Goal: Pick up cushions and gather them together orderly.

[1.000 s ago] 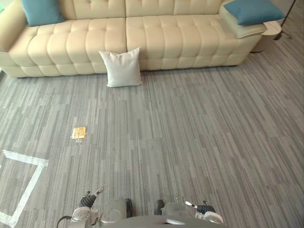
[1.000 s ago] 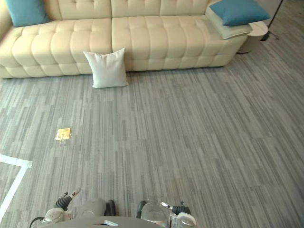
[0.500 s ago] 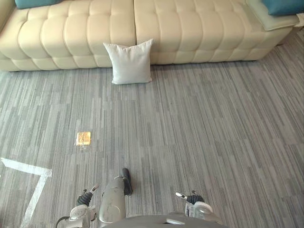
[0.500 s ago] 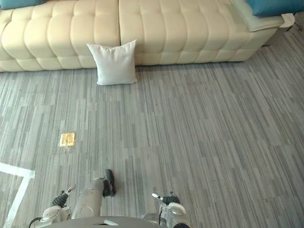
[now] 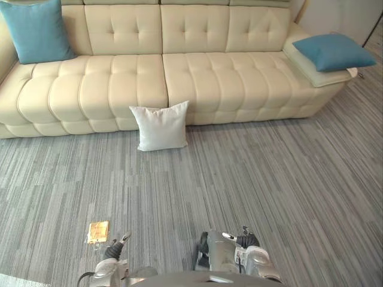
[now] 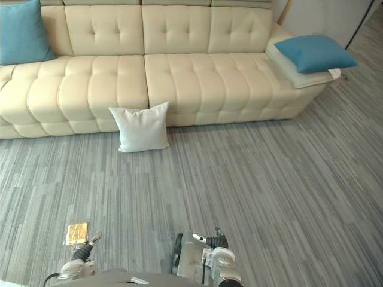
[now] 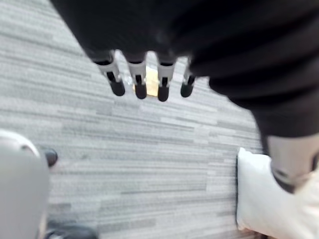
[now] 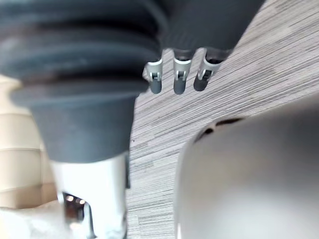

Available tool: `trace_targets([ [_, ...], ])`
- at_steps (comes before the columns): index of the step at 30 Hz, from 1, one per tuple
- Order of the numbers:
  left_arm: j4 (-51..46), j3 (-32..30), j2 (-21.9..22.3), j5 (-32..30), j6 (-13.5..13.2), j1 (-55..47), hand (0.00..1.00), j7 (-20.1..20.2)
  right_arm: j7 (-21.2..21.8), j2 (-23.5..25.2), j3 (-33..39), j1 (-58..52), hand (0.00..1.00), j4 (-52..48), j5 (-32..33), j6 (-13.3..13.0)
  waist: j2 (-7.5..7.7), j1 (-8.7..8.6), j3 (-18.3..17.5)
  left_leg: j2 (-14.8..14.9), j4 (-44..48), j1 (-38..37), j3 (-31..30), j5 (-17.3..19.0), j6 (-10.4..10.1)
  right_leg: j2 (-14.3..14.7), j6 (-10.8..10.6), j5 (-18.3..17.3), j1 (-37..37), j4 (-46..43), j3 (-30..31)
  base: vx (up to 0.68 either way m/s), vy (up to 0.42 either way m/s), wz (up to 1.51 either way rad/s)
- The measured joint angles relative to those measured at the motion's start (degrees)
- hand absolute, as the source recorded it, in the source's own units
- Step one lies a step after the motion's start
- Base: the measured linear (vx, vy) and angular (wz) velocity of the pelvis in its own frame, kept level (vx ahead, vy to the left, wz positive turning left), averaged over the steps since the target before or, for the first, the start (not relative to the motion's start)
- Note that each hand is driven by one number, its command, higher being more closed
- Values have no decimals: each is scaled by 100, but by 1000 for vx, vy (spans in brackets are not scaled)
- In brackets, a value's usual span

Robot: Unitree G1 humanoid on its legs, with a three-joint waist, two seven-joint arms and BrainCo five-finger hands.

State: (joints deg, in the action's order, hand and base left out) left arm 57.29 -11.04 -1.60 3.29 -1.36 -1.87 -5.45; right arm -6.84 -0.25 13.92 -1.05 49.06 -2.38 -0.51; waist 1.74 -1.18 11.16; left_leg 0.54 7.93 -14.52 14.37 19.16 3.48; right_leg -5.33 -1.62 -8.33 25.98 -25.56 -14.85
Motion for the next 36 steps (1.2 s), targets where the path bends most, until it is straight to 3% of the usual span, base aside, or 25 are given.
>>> trace_targets([
  [2,8,-11,86,-42,0,56,0,4,39,4,35,-12,0,-56,-12,34,27,-41,14,13,-114,-337,-301,73,-146,95,22,571,-114,1198,30,556,-174,79],
  [3,19,-4,118,-101,1,84,0,5,45,2,57,-26,0,-81,-1,41,32,-54,39,47,-120,-452,-404,132,-246,111,130,1069,-218,1256,133,736,-241,77],
  [4,117,-8,229,-142,1,133,0,26,51,-27,112,-9,0,-154,-11,22,-175,-49,76,203,-103,-648,-594,60,-377,157,351,1445,-231,804,180,588,-202,52],
  [5,165,-2,275,-154,-1,182,0,45,53,-28,159,-2,0,-205,-15,20,-213,-56,73,233,-95,-662,-662,-25,-405,145,431,1302,-138,494,187,688,-255,47],
  [7,213,3,466,-246,2,254,0,78,63,5,228,17,0,-322,-12,18,-341,-100,51,439,37,-734,-871,-344,-635,136,525,605,5,-346,10,634,-275,29],
  [9,208,11,518,-246,2,269,0,101,60,7,214,15,0,-320,-19,35,-384,-140,39,671,692,-569,-1068,-497,-782,217,591,196,-168,-569,-192,513,-222,27],
  [10,190,-10,525,-246,5,277,0,106,61,23,207,2,0,-313,-19,55,-395,-174,49,825,1739,-190,-1285,-752,-1058,305,621,-10,-438,-524,-297,407,-169,25],
  [11,153,-35,529,-246,8,276,0,106,61,16,204,-35,0,-316,-24,79,-435,-171,71,924,2862,281,-1481,-1352,-1431,414,650,-142,-741,-407,-321,501,-168,9],
  [12,25,-114,552,-244,8,246,0,109,54,-13,199,-57,0,-312,-23,86,-514,-135,96,1074,4175,851,-1555,-1614,-1677,575,684,-255,-1117,-197,-285,567,-157,-10],
  [13,-58,-230,581,-237,10,226,0,108,50,-25,200,-58,0,-302,-19,88,-548,-123,112,1173,4735,1103,-1488,-1611,-1676,651,703,-287,-1297,-86,-269,453,-88,-35],
  [14,-181,-423,601,-233,11,207,0,91,50,-22,197,-65,0,-279,-16,92,-563,-35,141,1369,5466,1456,-1210,-1547,-1604,782,797,-370,-1641,101,-158,475,-59,-55],
  [15,-347,-528,588,-224,6,160,0,81,47,-20,194,-100,0,-192,-17,98,-542,95,164,1577,5887,1935,-754,-1305,-1309,866,768,-430,-2182,437,20,390,-26,-53],
  [17,-455,-548,584,-211,1,118,0,82,43,-42,197,-105,0,-82,-17,98,-488,125,168,1636,5853,2287,-527,-1099,-1075,870,734,-449,-2514,703,95,348,6,-26],
  [20,-550,-636,509,-114,-10,107,0,77,44,-46,182,-120,0,-64,-16,165,-465,250,144,1593,4753,3028,37,-644,-799,730,504,-476,-3234,1230,332,436,100,-36],
  [21,-551,-652,476,-112,-26,92,0,71,38,-17,202,-143,0,-22,-15,197,-387,327,136,1376,3497,3163,195,-568,-759,547,373,-493,-3560,1390,458,578,219,-41],
  [22,-553,-660,457,-112,-38,91,0,70,38,-8,204,-148,0,-9,-14,199,-366,351,147,1287,3045,3162,191,-592,-767,490,364,-497,-3654,1458,492,684,294,-44],
  [24,-553,-675,437,-110,-65,49,0,60,31,19,201,-148,0,102,-15,193,-276,429,130,974,1513,3144,118,-1008,-800,274,211,-569,-3924,1633,615,387,202,-38],
  [25,-537,-675,434,-109,-70,4,0,49,29,8,195,-154,0,151,-15,194,-284,444,114,901,799,3140,71,-1408,-787,206,88,-641,-4054,1696,716,379,272,-51],
  [26,-481,-685,393,-76,-90,-31,0,39,26,17,169,-161,0,175,-15,195,-248,477,83,848,734,3077,6,-2161,-677,130,-19,-709,-4160,1740,889,483,343,-52],
  [27,-476,-682,330,-45,-94,-25,0,32,26,51,139,-161,0,220,-16,195,-182,479,34,743,721,3038,48,-2295,-439,64,1,-696,-4186,1748,1010,586,422,-40],
  [28,-452,-665,219,-26,-96,-13,0,28,36,189,53,-128,0,304,-22,190,65,432,-92,596,702,3058,163,-2102,-375,-125,56,-475,-4042,1683,1173,490,355,-26],
  [31,-225,-643,0,-9,-99,2,0,58,44,351,38,-158,0,403,-28,192,392,431,-290,317,960,2847,455,-1810,-25,-468,-75,14,-3971,1355,1608,536,357,-15],
  [33,-146,-620,-12,-16,-98,2,0,67,49,349,75,-144,0,417,-30,183,384,433,-310,193,985,2593,543,-1611,96,-593,-97,242,-3869,847,1760,345,211,-20],
  [36,14,-347,-94,-20,-81,-30,0,70,60,319,76,-70,0,423,-34,138,283,385,-320,45,734,2026,649,-1416,290,-678,-329,803,-2947,-1320,2032,266,191,-25],
])
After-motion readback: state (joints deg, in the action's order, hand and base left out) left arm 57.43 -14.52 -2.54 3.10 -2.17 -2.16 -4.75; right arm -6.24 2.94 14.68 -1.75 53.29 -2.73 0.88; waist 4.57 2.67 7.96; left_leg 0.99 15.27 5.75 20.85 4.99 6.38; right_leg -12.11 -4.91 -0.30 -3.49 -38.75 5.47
